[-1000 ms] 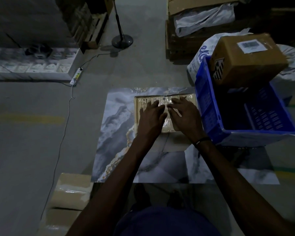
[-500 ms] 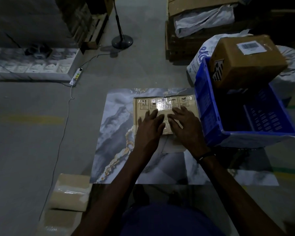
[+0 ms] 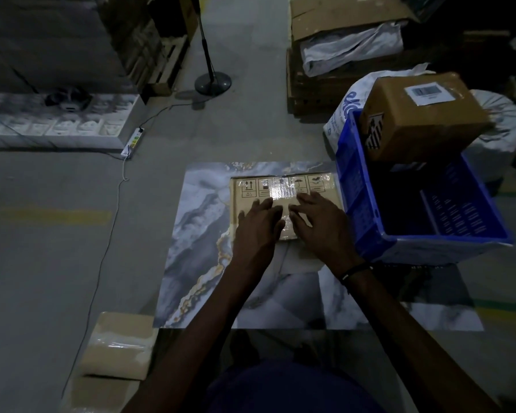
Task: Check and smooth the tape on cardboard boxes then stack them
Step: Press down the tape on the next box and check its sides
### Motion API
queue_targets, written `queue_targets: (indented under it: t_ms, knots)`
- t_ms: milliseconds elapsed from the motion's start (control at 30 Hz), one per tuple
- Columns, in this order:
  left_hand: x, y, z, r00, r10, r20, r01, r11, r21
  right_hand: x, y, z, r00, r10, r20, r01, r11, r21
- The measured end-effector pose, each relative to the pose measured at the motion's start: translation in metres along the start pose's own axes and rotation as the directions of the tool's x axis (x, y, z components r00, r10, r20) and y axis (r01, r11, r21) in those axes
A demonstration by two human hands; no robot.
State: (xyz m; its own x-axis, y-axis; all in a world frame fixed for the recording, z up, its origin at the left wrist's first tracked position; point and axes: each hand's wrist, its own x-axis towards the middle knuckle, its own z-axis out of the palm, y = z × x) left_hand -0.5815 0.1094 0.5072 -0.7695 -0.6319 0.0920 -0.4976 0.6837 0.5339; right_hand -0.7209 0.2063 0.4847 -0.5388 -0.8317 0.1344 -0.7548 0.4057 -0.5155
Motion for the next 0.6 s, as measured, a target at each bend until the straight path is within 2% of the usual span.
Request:
queue_targets:
  t_ms: [233,600]
  knots:
    - [0.005,0.005,0.003,1.000,-0.021,0.014,0.021,0.999,0.041,0.007,-0.002,-0.007,0.998,0.030,0.047,-0.027,0.998,-0.052]
    - [-0.010,0.014,-0.009,0.999,0.004,-0.044,-0.005,1.000,-0.017,0.005,0.006,-0.010,0.999,-0.027,0.042,0.030,0.997,-0.078]
